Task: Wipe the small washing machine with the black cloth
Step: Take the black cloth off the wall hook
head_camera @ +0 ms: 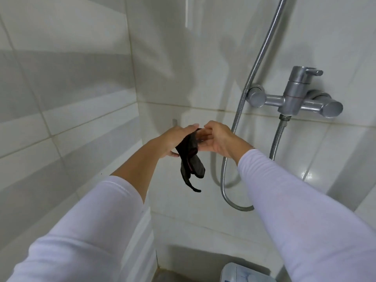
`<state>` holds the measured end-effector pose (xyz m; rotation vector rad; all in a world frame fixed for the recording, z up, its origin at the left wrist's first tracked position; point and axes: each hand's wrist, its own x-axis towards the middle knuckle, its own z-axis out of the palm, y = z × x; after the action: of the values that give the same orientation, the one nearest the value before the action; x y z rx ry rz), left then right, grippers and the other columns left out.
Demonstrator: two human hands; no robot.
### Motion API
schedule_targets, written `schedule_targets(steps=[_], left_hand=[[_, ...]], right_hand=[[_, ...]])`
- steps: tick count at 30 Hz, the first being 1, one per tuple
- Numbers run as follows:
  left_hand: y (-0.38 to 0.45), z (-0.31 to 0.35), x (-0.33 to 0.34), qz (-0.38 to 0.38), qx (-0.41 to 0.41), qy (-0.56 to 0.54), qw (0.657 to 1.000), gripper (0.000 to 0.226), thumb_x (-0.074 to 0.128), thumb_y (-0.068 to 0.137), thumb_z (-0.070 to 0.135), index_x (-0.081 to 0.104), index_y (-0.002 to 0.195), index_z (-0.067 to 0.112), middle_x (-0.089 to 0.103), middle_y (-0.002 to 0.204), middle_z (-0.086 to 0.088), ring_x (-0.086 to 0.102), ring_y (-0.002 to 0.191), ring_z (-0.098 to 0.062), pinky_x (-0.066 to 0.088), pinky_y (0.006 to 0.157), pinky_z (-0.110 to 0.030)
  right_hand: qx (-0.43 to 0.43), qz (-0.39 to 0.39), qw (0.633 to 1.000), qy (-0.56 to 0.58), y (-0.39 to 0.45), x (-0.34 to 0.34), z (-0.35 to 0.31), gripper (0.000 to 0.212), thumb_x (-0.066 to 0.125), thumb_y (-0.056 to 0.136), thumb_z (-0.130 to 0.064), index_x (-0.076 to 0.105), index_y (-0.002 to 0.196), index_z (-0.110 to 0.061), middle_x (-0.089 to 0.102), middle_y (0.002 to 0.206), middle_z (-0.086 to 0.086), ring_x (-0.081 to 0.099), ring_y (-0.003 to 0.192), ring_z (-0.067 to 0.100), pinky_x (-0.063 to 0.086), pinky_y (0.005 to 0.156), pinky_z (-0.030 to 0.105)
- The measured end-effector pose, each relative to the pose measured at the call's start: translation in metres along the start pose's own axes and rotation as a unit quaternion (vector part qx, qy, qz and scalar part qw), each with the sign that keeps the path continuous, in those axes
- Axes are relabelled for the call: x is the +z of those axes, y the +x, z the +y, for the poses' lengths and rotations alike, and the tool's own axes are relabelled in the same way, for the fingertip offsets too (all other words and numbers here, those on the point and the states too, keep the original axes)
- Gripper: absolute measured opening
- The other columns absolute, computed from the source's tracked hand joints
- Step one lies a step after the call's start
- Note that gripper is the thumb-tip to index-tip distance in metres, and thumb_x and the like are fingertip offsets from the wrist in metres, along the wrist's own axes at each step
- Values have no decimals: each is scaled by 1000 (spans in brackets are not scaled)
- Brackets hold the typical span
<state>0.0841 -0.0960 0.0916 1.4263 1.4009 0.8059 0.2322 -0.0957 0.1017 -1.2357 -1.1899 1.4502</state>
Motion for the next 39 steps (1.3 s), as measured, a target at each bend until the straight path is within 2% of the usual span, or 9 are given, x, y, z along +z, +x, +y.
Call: schedule_targets(steps=[6,12,17,21,27,30,34,36,39], left_hand=[[-8,-4,20,6,41,14,999,53,78,75,21,45,117,15,63,116,-4,63,107,-21,54,88,-36],[-13,-1,34,-22,45,-13,999,18,50,88,1,53,95,18,60,98,-7,59,84,-18,52,75,-30],[-21,-1,45,-118,40,-94,988,21,44,89,0,55,86,16,57,84,-5,55,78,-18,51,69,-31],[-21,-9,64,-165,11,-119,979,17,43,93,6,57,99,12,60,94,-8,60,86,-22,55,75,-37],[-18,-34,113,-184,-146,-129,963,27,46,97,32,58,101,9,62,96,-12,64,85,-26,53,88,-44],[-14,-48,142,-253,-161,-72,951,52,60,87,44,51,125,9,64,108,-12,66,92,-26,54,89,-41],[-6,-66,184,-287,-145,-24,947,89,77,76,7,25,146,24,61,125,-12,64,104,-24,52,89,-35],[-2,-75,206,-312,-133,37,940,81,77,73,1,37,140,23,57,130,-7,61,110,-23,50,94,-33],[5,-98,243,-334,-99,146,926,63,79,70,0,54,125,18,53,128,-1,56,115,-21,50,94,-28]], right_hand=[[47,-81,994,61,-31,-26,-12,53,24,97,-25,39,137,5,38,146,26,45,129,40,44,96,41],[-13,22,999,-26,-48,-53,0,39,33,95,-20,57,119,-1,61,115,16,63,87,27,50,72,34],[56,-34,984,-165,-58,-85,46,40,66,84,-29,60,121,-16,56,129,-2,48,121,17,41,99,38],[57,-52,989,-129,-70,-95,68,41,64,87,-20,58,125,-7,63,121,6,58,109,19,50,86,32],[84,31,994,-60,-86,-124,94,27,64,88,-21,61,109,-5,65,115,15,63,105,29,50,96,39],[99,91,989,-55,-102,-143,111,31,63,89,-19,58,114,-3,64,112,16,63,102,28,50,96,40],[130,125,983,-16,-120,-176,146,53,66,85,-7,42,132,-16,57,117,15,61,100,27,56,81,35],[151,107,983,-9,-124,-195,169,76,70,81,-2,32,140,-32,51,130,16,60,109,29,57,78,35],[186,58,980,-40,-125,-218,209,75,70,79,1,36,141,-24,51,130,10,57,113,25,53,89,35]])
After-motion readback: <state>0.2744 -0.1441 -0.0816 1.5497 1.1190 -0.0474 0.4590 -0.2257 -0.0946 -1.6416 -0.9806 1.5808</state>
